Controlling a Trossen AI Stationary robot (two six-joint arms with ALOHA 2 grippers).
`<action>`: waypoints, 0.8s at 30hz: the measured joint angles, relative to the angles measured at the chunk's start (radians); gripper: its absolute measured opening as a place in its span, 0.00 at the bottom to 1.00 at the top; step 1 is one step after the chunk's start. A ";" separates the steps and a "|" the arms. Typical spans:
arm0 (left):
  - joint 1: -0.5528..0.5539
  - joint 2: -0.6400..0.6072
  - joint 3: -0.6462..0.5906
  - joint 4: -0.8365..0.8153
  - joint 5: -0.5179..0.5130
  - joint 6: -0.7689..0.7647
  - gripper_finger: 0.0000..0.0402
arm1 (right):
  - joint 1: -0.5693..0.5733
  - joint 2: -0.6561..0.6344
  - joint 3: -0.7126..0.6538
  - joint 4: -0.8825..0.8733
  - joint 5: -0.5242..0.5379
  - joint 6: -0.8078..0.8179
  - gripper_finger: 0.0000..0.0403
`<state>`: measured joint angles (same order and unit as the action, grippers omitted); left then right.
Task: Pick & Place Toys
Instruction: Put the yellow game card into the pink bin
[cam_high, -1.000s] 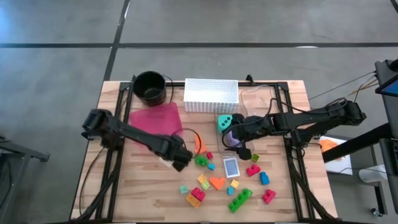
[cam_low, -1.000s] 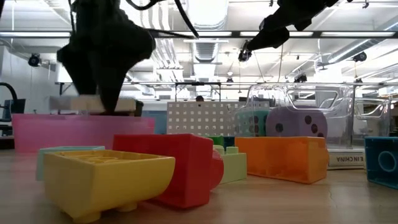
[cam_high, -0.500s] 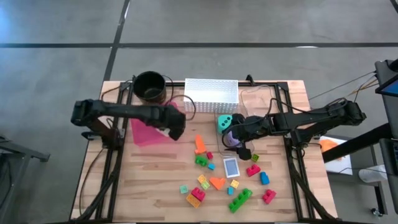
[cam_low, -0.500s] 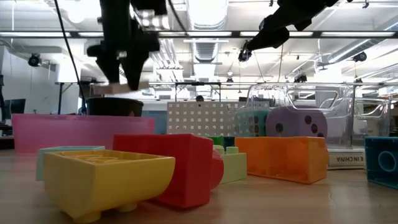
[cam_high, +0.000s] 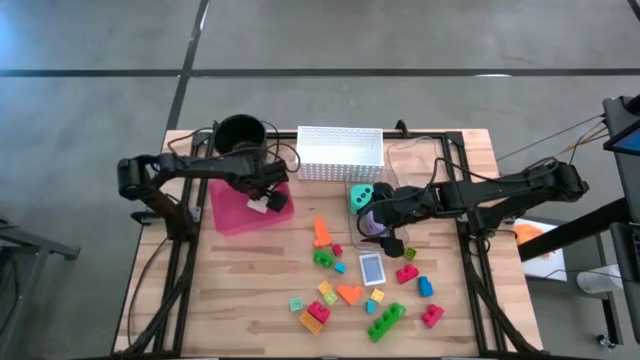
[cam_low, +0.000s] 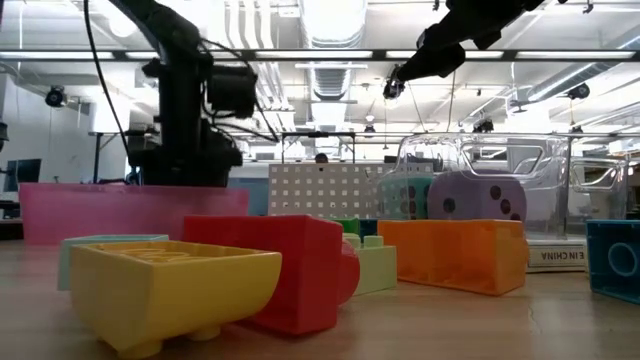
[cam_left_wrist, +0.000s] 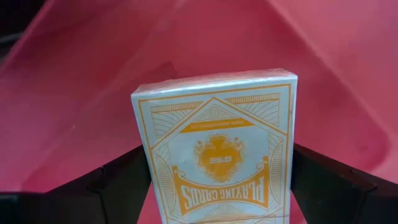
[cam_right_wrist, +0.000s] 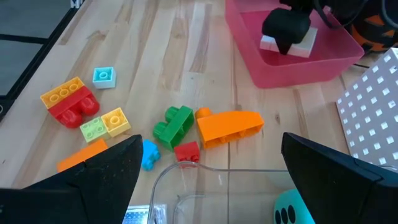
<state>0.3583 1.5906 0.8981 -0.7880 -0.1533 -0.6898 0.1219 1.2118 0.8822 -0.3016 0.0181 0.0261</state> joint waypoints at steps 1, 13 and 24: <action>0.004 0.000 -0.012 0.021 0.000 0.010 0.85 | 0.000 0.000 0.000 0.000 0.000 0.000 0.94; 0.009 0.000 -0.035 0.067 -0.011 0.114 0.85 | 0.000 0.000 0.000 0.000 0.000 -0.004 0.94; 0.011 0.000 -0.035 0.083 -0.015 0.096 0.85 | 0.000 0.000 0.000 0.000 0.000 -0.003 0.94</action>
<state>0.3691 1.5902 0.8627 -0.7055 -0.1680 -0.5941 0.1222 1.2118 0.8822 -0.3012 0.0185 0.0227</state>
